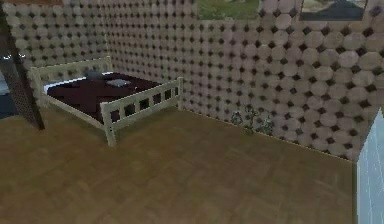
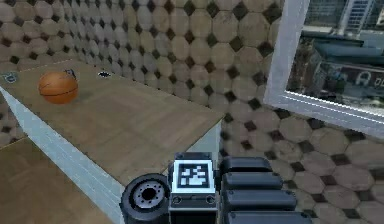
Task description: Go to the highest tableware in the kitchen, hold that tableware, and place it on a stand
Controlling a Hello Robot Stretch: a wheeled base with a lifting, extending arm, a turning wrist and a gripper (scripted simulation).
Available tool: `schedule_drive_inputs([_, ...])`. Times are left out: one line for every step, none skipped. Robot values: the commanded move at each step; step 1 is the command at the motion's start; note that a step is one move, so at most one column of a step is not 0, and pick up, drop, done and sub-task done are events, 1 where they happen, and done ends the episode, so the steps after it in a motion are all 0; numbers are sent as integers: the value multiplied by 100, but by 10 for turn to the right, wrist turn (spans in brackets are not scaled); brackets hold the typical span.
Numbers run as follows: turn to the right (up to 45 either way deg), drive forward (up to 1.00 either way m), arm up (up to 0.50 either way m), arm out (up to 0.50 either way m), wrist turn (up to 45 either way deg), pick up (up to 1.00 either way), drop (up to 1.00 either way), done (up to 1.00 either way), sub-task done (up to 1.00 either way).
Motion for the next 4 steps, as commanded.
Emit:
schedule_drive_inputs([0, 5, 0, 0, 0, 0, 0, 0, 0])
schedule_drive_inputs([-60, 0, 0, 0, 0, 0, 0, 0, 0])
schedule_drive_inputs([0, 30, 0, 0, 0, 0, 0, 0, 0])
schedule_drive_inputs([-450, 0, 0, 0, 0, 0, 0, 0, 0])
